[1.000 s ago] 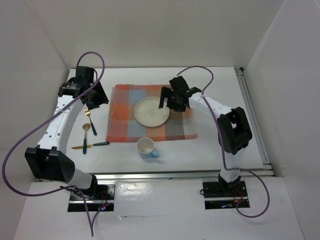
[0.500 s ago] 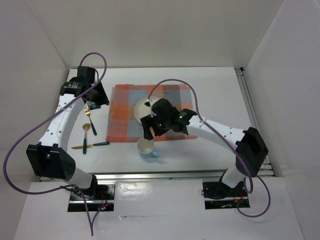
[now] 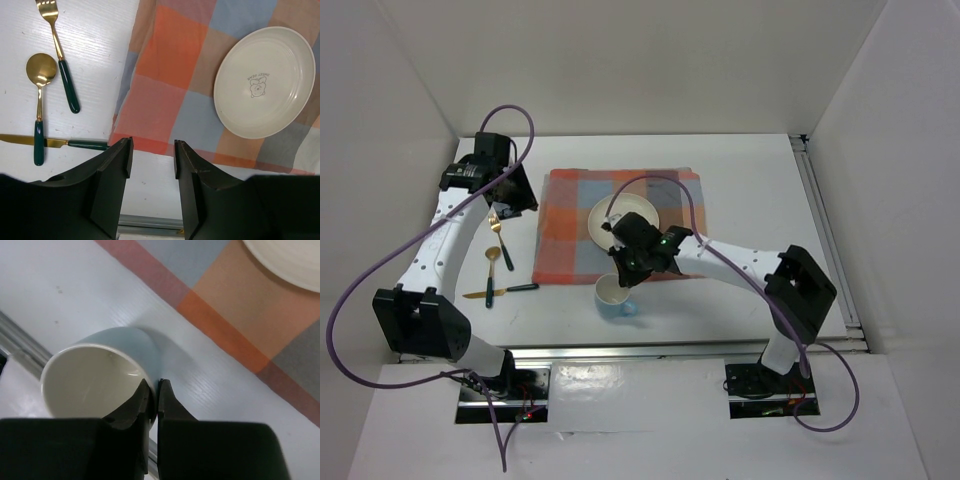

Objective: Set the dinner table for one person

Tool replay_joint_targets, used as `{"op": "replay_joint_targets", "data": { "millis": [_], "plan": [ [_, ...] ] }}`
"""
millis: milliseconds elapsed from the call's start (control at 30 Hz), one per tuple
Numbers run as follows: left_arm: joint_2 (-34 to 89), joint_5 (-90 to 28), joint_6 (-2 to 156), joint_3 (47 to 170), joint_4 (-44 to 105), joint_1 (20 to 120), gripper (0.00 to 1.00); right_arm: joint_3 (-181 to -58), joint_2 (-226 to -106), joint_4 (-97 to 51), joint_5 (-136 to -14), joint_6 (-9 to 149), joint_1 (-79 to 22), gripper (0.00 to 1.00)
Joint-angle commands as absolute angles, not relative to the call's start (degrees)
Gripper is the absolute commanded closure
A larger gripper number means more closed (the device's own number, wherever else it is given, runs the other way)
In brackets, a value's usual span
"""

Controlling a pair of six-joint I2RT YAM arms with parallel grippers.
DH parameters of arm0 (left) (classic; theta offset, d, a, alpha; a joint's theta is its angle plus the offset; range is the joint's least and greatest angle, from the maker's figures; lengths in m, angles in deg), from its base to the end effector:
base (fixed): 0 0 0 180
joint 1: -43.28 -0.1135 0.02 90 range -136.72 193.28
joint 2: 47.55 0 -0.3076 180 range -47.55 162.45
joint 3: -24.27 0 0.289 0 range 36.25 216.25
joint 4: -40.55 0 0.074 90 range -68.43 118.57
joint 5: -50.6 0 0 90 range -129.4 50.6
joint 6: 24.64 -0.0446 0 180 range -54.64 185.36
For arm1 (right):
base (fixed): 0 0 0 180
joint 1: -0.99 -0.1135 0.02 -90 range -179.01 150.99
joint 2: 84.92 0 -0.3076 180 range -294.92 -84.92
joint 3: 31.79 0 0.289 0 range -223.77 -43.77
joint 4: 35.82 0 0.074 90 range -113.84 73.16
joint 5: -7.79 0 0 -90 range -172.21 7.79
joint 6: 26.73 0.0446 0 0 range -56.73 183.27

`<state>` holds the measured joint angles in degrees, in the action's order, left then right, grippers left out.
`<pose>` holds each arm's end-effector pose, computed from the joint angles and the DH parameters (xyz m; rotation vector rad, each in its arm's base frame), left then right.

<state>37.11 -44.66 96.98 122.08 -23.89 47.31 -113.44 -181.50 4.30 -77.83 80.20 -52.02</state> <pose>0.3463 -0.0203 0.3931 -0.6269 2.3863 -0.1574 0.2394 0.3234 0.2475 -0.8443 2.4902 0.5568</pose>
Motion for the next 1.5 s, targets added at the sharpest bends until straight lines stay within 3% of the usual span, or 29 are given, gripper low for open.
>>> {"op": "replay_joint_targets", "data": {
  "millis": [0,100,267,433,700,1033,1100,1167,1200,1233,1333,1400,1467],
  "plan": [
    [35.9,-44.9,96.1,123.3,-24.2,47.1,0.45,-117.4,-179.0,7.8,-83.9,80.1,-52.5,1.00],
    [35.9,-45.6,95.4,123.3,-24.2,47.1,0.45,-122.8,-177.2,13.8,-91.3,80.8,-51.1,1.00],
    [35.3,-47.6,95.4,118.9,-21.3,47.1,0.42,-135.9,-180.2,20.3,-95.7,81.6,-38.5,1.00],
    [34.9,-45.8,95.4,115.6,-19.5,47.1,0.29,-144.8,-189.8,18.4,-94.9,82.8,-25.1,1.00],
    [36.6,-47.5,96.5,113.0,-19.0,47.1,0.27,-166.1,-209.1,19.1,-93.0,84.4,-18.2,1.00],
    [40.5,-49.2,97.6,109.6,-19.0,46.5,0.27,-165.8,-215.8,14.8,-92.2,85.2,-15.5,1.00],
    [42.9,-49.2,98.1,109.6,-18.2,46.0,0.26,-164.3,-215.8,14.3,-90.7,85.2,-15.5,0.96],
    [44.5,-49.8,99.7,109.0,-17.6,45.5,0.26,-162.4,-214.0,12.3,-88.9,85.2,-15.5,0.87],
    [46.4,-49.8,99.7,109.0,-16.9,45.5,0.25,-160.4,-213.3,11.5,-88.4,85.2,-16.1,0.61],
    [47.5,-50.6,100.3,109.0,-16.2,44.3,0.25,-159.7,-211.9,10.2,-87.8,84.5,-16.1,0.45],
    [52.1,-50.7,101.0,110.2,-16.2,41.8,0.25,-159.2,-210.4,9.5,-87.2,83.9,-16.7,0.14],
    [53.7,-51.2,101.0,110.8,-16.2,40.9,0.25,-159.2,-209.8,9.5,-86.6,83.9,-17.2,0.03],
    [55.8,-52.0,101.7,111.8,-16.2,39.7,0.23,-159.7,-208.2,9.5,-86.6,83.4,-17.7,0.00]
  ]
}}
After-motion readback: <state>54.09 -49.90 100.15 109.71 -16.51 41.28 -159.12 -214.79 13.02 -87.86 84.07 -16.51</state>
